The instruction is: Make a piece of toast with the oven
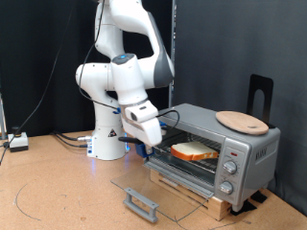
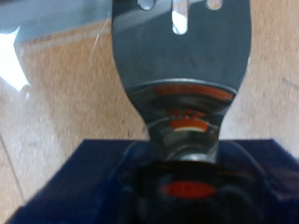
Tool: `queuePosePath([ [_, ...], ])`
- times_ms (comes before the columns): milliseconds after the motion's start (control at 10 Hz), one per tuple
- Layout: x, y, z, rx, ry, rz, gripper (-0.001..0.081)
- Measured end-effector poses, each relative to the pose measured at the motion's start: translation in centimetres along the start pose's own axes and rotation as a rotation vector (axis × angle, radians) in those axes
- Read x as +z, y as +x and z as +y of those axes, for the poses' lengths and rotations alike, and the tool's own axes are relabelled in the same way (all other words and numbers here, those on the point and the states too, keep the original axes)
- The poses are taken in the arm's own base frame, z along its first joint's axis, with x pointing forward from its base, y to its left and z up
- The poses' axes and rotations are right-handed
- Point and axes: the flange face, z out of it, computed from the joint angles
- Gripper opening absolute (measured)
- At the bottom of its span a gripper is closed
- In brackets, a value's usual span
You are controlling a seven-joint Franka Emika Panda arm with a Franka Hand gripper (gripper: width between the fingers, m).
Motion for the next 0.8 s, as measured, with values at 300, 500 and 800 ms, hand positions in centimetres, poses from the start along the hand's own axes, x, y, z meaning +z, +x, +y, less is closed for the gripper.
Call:
queuePosePath([
  [300, -0.78, -1.57, 1.33, 0.030, 0.007, 0.014, 0.0406],
  [500, -0.84, -1.75, 1.43, 0.033, 0.015, 0.016, 0.0406],
  [800, -0.63, -1.70, 1.15, 0.033, 0.035, 0.015, 0.0406],
])
